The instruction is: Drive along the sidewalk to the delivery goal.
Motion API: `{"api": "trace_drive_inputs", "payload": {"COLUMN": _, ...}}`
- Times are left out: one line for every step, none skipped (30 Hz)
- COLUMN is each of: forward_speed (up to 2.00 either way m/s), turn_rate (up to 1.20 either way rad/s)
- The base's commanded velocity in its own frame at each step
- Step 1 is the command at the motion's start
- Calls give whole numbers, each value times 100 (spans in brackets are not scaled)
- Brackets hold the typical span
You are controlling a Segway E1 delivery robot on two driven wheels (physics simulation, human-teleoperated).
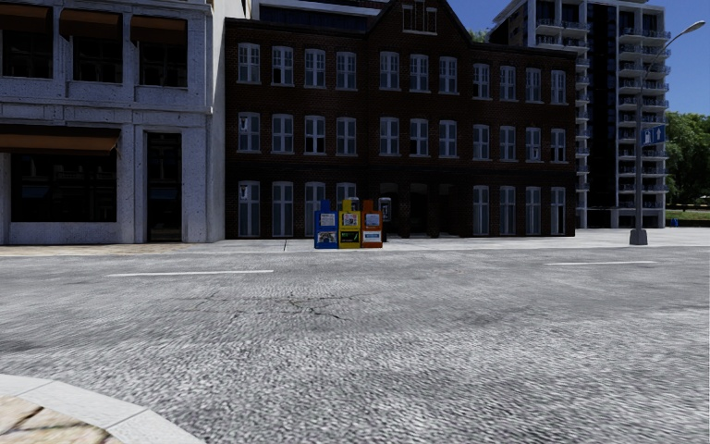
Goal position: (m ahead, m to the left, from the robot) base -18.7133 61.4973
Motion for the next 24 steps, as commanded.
{"api": "trace_drive_inputs", "payload": {"forward_speed": 0, "turn_rate": 0}}
{"api": "trace_drive_inputs", "payload": {"forward_speed": 0, "turn_rate": 0}}
{"api": "trace_drive_inputs", "payload": {"forward_speed": 0, "turn_rate": 0}}
{"api": "trace_drive_inputs", "payload": {"forward_speed": 0, "turn_rate": 0}}
{"api": "trace_drive_inputs", "payload": {"forward_speed": 0, "turn_rate": 0}}
{"api": "trace_drive_inputs", "payload": {"forward_speed": 0, "turn_rate": 0}}
{"api": "trace_drive_inputs", "payload": {"forward_speed": 0, "turn_rate": 0}}
{"api": "trace_drive_inputs", "payload": {"forward_speed": 0, "turn_rate": 0}}
{"api": "trace_drive_inputs", "payload": {"forward_speed": 0, "turn_rate": 0}}
{"api": "trace_drive_inputs", "payload": {"forward_speed": 0, "turn_rate": 0}}
{"api": "trace_drive_inputs", "payload": {"forward_speed": 0, "turn_rate": 0}}
{"api": "trace_drive_inputs", "payload": {"forward_speed": 0, "turn_rate": 0}}
{"api": "trace_drive_inputs", "payload": {"forward_speed": 0, "turn_rate": 0}}
{"api": "trace_drive_inputs", "payload": {"forward_speed": 0, "turn_rate": 0}}
{"api": "trace_drive_inputs", "payload": {"forward_speed": 0, "turn_rate": 0}}
{"api": "trace_drive_inputs", "payload": {"forward_speed": 0, "turn_rate": 0}}
{"api": "trace_drive_inputs", "payload": {"forward_speed": 0, "turn_rate": 0}}
{"api": "trace_drive_inputs", "payload": {"forward_speed": 0, "turn_rate": 0}}
{"api": "trace_drive_inputs", "payload": {"forward_speed": 0, "turn_rate": 0}}
{"api": "trace_drive_inputs", "payload": {"forward_speed": 0, "turn_rate": 0}}
{"api": "trace_drive_inputs", "payload": {"forward_speed": 0, "turn_rate": 0}}
{"api": "trace_drive_inputs", "payload": {"forward_speed": 0, "turn_rate": 0}}
{"api": "trace_drive_inputs", "payload": {"forward_speed": 0, "turn_rate": 0}}
{"api": "trace_drive_inputs", "payload": {"forward_speed": 0, "turn_rate": 0}}
